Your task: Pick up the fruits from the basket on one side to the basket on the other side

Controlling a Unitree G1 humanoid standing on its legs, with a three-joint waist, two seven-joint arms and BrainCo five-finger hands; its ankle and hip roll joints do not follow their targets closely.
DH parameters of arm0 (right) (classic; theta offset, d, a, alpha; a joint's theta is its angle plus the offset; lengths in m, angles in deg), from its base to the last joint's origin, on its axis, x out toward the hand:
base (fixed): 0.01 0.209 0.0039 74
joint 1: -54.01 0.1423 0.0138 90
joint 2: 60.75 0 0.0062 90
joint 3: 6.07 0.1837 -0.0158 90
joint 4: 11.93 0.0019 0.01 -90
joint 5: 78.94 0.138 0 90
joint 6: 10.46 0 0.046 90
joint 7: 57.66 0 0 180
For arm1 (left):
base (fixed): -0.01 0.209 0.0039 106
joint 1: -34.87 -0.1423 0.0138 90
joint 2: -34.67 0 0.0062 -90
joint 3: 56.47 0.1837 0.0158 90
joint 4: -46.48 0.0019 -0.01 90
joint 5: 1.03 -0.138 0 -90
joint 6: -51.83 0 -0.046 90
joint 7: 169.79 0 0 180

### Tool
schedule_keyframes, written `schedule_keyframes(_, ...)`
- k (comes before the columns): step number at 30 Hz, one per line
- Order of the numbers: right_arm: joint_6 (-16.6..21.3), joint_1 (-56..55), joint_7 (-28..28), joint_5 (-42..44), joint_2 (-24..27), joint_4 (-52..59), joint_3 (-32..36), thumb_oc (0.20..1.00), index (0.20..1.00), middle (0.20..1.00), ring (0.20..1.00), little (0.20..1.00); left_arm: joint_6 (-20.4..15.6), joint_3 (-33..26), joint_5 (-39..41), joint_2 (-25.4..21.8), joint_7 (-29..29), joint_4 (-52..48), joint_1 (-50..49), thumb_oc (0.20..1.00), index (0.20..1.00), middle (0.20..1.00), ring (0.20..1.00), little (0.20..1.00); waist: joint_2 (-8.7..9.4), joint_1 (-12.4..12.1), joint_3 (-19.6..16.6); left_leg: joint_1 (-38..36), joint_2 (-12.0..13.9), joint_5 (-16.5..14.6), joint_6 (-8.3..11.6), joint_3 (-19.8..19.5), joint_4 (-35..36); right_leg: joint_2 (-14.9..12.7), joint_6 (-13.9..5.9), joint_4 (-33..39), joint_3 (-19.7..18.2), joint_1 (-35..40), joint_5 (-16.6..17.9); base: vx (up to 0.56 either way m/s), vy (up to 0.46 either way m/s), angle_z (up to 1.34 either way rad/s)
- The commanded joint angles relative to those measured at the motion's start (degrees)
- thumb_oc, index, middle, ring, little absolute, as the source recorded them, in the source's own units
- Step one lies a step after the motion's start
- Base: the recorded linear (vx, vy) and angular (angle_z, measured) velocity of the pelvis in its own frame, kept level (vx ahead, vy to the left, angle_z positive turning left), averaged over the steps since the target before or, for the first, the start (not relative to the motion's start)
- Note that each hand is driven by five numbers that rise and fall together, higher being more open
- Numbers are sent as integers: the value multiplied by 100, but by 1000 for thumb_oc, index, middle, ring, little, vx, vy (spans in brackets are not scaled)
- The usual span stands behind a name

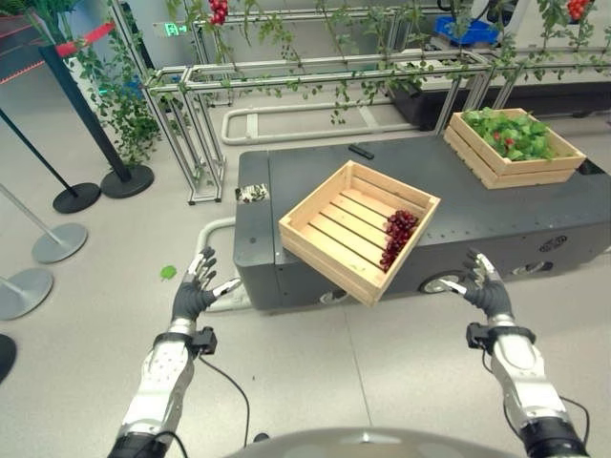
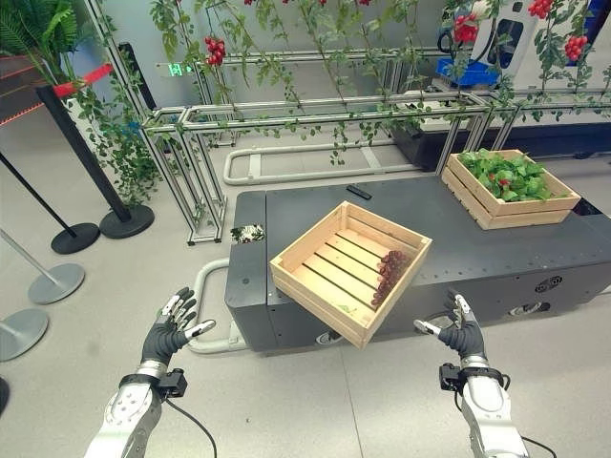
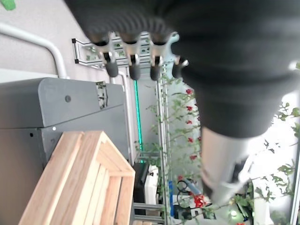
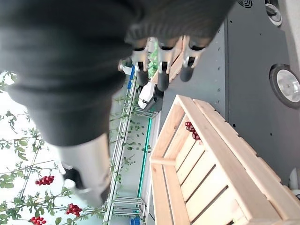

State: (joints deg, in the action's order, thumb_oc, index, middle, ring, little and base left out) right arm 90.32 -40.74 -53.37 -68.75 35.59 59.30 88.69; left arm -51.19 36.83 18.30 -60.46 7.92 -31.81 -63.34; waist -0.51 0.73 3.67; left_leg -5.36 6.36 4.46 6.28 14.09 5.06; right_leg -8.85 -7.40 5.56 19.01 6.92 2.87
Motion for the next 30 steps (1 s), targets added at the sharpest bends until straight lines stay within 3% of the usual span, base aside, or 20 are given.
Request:
schedule_keyframes(1,206,409,7,111,17,65,-7,1000,1000,1000,1000,1000,-219,-159,-77,-104,-30,-71,263,1000,1000,1000,1000,1000,78,25,9,-103,-233,-505,-268,109,-52,80,-125,-74,191,-38,-259,0,0,0)
schedule_keyframes(30,267,116,-80,266,89,339,214,1000,1000,1000,1000,1000,-144,-237,-72,-125,-45,-62,230,1000,1000,1000,1000,1000,245,23,70,-29,-132,-479,-182,-208,-122,298,93,-149,413,120,-578,16,-21,5)
